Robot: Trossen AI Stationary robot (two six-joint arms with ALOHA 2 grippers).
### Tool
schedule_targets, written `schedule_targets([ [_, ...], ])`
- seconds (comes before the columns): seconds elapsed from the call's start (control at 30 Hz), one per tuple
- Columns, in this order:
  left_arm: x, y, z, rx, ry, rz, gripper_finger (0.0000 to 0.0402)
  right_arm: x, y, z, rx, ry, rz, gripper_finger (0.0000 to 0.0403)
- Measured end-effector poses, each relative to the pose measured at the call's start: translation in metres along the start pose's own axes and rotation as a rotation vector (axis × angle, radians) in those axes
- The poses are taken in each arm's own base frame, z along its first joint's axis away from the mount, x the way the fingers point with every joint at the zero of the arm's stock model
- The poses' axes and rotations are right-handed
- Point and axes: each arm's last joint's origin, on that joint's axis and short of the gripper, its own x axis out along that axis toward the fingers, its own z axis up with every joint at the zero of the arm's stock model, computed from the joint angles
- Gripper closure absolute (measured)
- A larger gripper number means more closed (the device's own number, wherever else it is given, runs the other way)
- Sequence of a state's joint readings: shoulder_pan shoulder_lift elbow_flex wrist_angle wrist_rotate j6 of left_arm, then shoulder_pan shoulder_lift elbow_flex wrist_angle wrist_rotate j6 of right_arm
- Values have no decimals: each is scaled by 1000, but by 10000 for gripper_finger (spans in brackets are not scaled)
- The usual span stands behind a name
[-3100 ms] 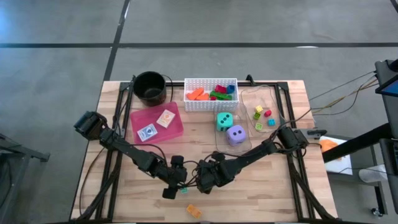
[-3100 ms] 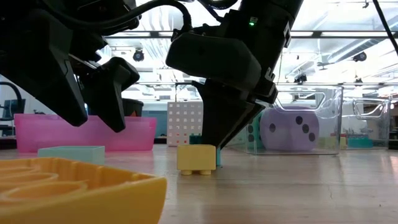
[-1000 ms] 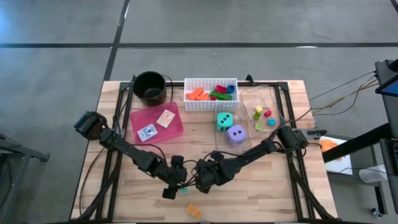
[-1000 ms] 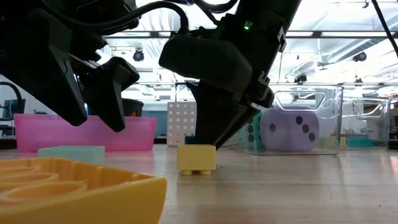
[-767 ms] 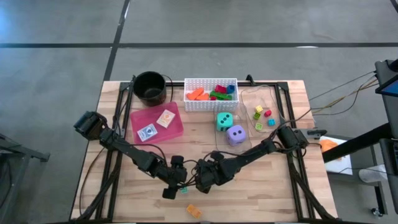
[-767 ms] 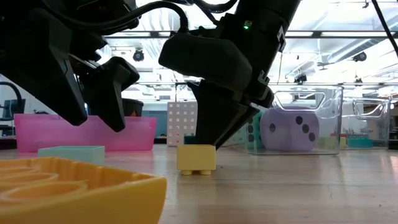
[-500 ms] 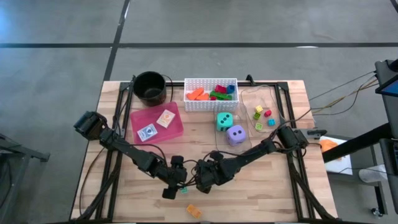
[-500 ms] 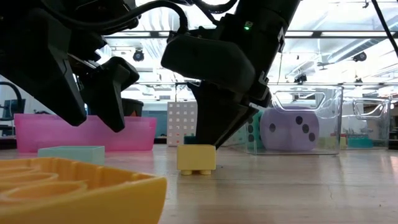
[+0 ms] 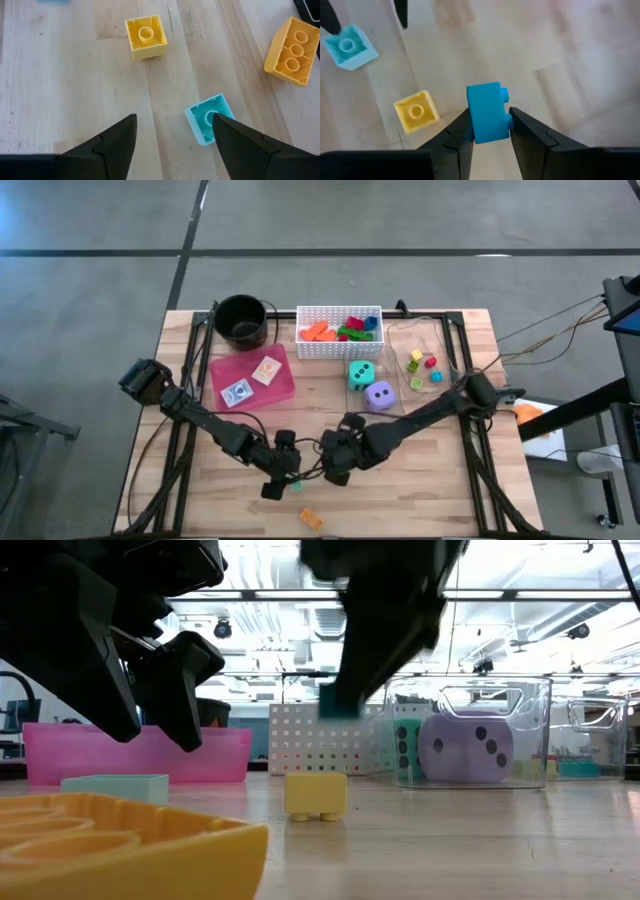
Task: Pick & Place Toys
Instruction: Put the small dark blue game piece into the right transparent bin
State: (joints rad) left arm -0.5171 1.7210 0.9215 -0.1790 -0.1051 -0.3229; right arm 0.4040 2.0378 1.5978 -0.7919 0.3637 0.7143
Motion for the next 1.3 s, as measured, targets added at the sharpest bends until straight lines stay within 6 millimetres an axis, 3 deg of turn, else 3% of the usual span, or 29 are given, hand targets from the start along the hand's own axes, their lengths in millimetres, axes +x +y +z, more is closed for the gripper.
schedule_targets([
  [0.2, 0, 0, 0, 0, 2, 1, 137, -59, -34, 6, 8, -13, -76, 311],
  [0.43, 0, 0, -1, 0, 6, 2, 137, -131, -94, 3, 119, -23, -199, 290],
  [0.63, 0, 0, 0, 0, 5, 2, 137, -169, -150, -14, 266, 1, -328, 311],
  [0.8, 0, 0, 0, 0, 3, 1, 137, -171, -191, -34, 389, 5, -375, 309],
  [1.0, 0, 0, 0, 2, 5, 2, 137, -157, -235, -66, 526, 55, -474, 288],
  [1.3, 0, 1, 0, 1, 1, 2, 137, -115, -267, -102, 659, 175, -516, 311],
])
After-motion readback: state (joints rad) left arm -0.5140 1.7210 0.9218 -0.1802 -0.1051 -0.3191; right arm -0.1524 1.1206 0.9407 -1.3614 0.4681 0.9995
